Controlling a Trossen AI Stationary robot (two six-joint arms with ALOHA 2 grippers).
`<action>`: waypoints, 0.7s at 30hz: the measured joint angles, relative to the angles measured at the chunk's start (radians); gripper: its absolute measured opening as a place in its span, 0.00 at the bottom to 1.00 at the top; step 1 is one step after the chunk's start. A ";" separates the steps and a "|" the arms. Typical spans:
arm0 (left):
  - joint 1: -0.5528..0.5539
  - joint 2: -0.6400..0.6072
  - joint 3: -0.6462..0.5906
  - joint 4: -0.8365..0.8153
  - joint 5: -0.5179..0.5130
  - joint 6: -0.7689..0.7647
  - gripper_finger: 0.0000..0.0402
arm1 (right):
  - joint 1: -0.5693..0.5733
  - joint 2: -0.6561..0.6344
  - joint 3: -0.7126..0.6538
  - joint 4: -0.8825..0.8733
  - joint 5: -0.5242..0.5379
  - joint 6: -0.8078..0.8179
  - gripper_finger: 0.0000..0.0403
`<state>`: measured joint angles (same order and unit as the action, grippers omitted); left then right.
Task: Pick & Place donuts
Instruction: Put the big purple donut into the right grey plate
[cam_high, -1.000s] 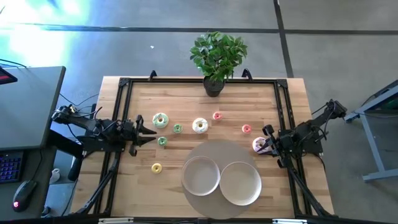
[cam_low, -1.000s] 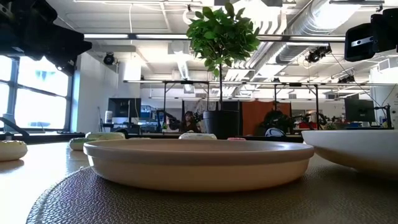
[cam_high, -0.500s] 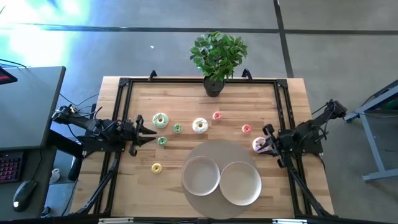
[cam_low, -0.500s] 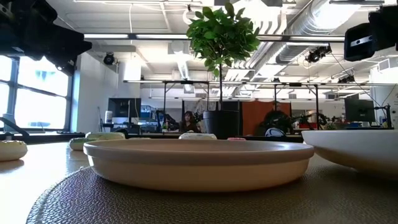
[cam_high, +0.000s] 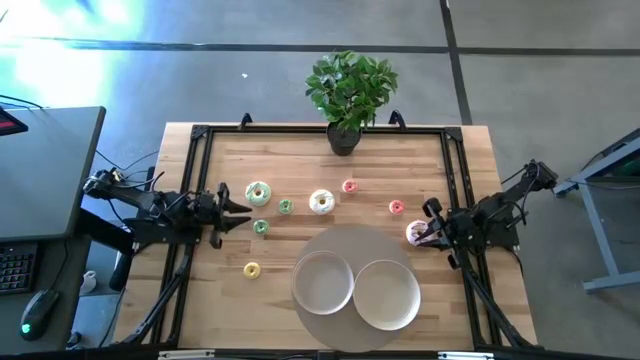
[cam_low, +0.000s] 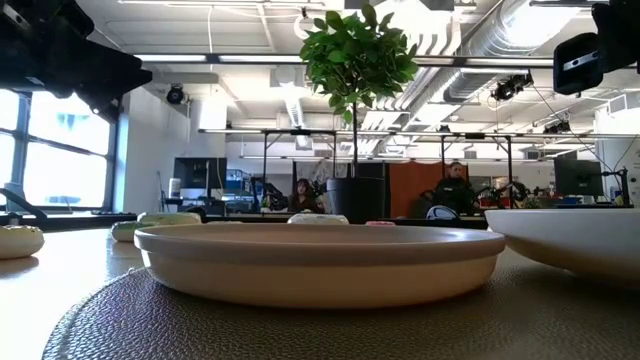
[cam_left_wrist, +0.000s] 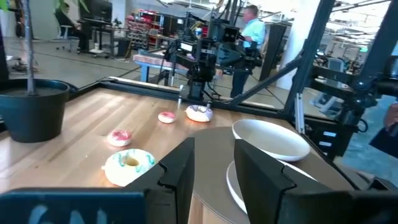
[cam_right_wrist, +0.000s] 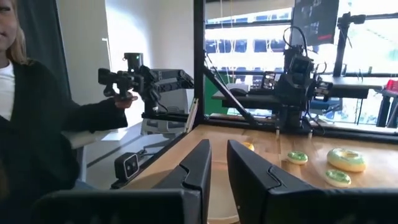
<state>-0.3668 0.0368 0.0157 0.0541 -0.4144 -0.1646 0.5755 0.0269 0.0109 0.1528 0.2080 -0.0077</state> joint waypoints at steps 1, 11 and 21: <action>0.000 0.000 0.000 0.002 -0.018 0.001 0.28 | 0.000 0.000 0.000 0.011 0.006 -0.013 0.13; 0.000 0.000 0.000 0.067 -0.273 0.009 0.28 | 0.000 0.000 0.000 0.055 0.355 -0.081 0.11; 0.000 0.015 0.041 0.150 -0.388 0.091 0.28 | 0.000 0.079 0.147 -0.112 0.525 -0.033 0.24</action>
<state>-0.3664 0.0521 0.0571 0.2043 -0.8021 -0.0734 0.5751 0.1063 0.1577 0.0413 0.7328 -0.0402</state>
